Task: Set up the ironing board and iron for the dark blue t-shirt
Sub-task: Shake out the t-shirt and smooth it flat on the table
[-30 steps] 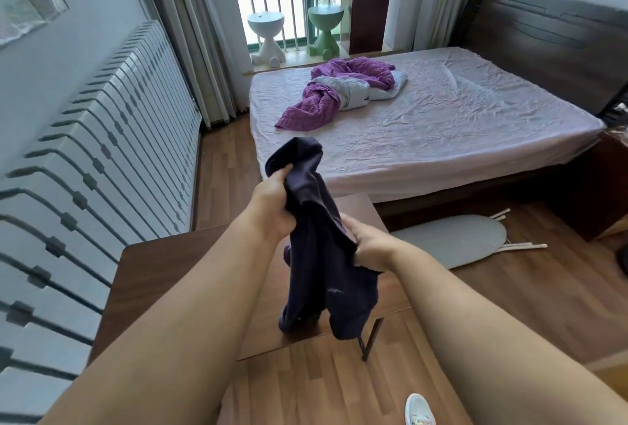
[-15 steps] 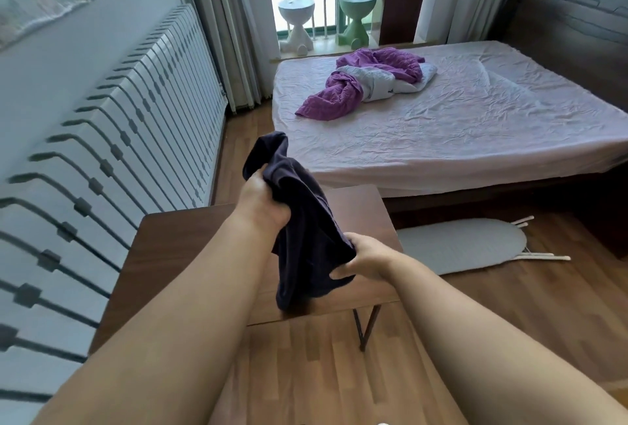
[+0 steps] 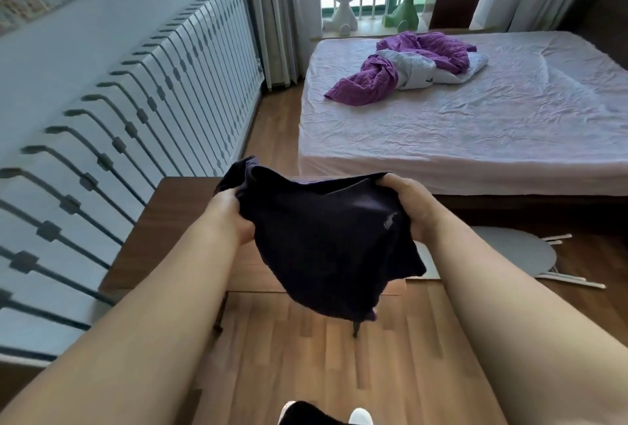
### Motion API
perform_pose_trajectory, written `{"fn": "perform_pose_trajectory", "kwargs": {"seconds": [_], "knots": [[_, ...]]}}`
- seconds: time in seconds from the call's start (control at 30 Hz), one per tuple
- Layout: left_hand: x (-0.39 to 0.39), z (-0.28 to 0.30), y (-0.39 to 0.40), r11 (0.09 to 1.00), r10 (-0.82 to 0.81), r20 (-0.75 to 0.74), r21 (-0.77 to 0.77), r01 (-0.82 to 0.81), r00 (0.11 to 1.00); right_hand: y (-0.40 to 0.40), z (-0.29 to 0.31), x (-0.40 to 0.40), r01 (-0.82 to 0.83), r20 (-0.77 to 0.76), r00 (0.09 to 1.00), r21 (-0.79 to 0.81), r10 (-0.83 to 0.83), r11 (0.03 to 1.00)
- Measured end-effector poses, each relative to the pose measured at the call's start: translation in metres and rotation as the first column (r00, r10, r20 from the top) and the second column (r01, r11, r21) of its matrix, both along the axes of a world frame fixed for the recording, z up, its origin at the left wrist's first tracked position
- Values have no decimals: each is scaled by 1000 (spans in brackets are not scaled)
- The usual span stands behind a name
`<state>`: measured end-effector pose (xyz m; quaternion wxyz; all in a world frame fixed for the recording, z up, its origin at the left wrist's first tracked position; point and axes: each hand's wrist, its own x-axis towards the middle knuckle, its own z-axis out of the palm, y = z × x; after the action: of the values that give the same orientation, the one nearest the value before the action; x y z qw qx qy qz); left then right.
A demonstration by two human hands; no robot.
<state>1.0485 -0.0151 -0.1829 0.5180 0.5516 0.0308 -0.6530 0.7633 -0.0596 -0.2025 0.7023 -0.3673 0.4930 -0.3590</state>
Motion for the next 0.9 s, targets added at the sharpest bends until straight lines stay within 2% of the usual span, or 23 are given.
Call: {"fn": "perform_pose_trajectory", "kwargs": {"seconds": [0.1, 0.17, 0.23, 0.33, 0.43, 0.53, 0.67, 0.8, 0.9], "knots": [[-2, -14, 10, 987, -78, 115, 147, 61, 990, -9, 2, -18, -187, 62, 981, 114, 181, 976], [-5, -20, 12, 974, -138, 155, 202, 105, 978, -15, 0, -19, -271, -15, 961, 145, 276, 951], [-9, -25, 9, 969, -161, 188, 214, 120, 969, -25, -13, -15, -222, -212, 946, 131, 246, 966], [-4, -45, -5, 970, -129, 257, 235, 68, 958, -41, -40, -6, -206, -481, 863, -58, 154, 977], [7, -71, -15, 955, -156, 338, 293, 53, 928, -55, -66, -5, -247, -704, 707, -158, 67, 956], [22, -100, -35, 954, -143, 400, 301, 18, 905, -69, -82, -2, -273, -837, 547, -193, -13, 942], [30, -112, -61, 965, -100, 495, 260, -37, 863, -97, -99, 7, -249, -912, 398, -211, -99, 945], [43, -135, -96, 981, -128, 633, 196, 2, 763, -128, -111, 24, -221, -934, 339, -199, -116, 955], [57, -148, -118, 976, -141, 608, 217, 7, 782, -147, -123, 36, -212, -950, 294, -169, -102, 963]]}}
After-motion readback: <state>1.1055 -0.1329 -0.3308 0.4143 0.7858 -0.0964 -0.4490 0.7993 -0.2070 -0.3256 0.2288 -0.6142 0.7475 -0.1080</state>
